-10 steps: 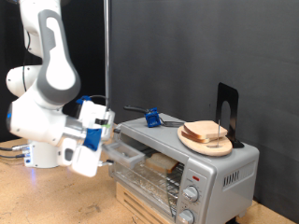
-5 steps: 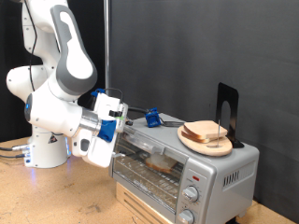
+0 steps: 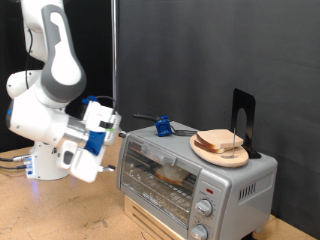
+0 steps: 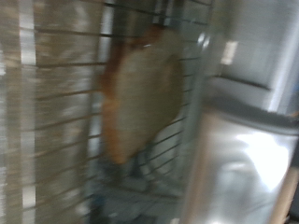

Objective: Make a piece of toast with the oven

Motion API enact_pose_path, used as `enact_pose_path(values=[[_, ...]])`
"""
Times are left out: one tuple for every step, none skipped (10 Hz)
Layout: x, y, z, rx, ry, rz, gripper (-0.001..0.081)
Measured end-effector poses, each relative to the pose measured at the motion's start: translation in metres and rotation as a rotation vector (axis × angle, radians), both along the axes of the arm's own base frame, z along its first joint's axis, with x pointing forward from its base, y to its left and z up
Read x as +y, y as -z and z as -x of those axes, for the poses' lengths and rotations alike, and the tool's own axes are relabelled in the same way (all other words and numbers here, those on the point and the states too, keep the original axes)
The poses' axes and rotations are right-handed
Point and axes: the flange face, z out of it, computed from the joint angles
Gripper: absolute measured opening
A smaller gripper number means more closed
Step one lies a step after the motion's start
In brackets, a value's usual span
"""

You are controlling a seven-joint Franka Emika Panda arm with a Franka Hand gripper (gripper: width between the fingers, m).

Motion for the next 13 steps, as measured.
enact_pose_path(values=[[-0.005, 0.000, 0.005, -0.001, 0.023, 0.013, 0.0808], [-0.004, 0.000, 0.005, 0.000, 0.017, 0.006, 0.0808], [0.002, -0.004, 0.007, 0.036, -0.038, -0.047, 0.0808], [0.004, -0.013, 0.006, 0.111, -0.103, -0.121, 0.0808], [-0.001, -0.022, 0.000, 0.185, -0.148, -0.172, 0.0808], [-0.009, -0.027, -0.011, 0.253, -0.160, -0.196, 0.0808], [-0.017, -0.026, -0.026, 0.296, -0.143, -0.196, 0.0808], [-0.021, -0.015, -0.037, 0.334, -0.142, -0.203, 0.0808], [-0.021, -0.016, -0.036, 0.323, -0.146, -0.202, 0.0808], [-0.018, -0.019, -0.034, 0.315, -0.166, -0.221, 0.0808], [-0.017, -0.022, -0.036, 0.298, -0.184, -0.247, 0.0808], [-0.020, -0.029, -0.043, 0.285, -0.212, -0.274, 0.0808], [-0.026, -0.032, -0.058, 0.280, -0.234, -0.287, 0.0808]])
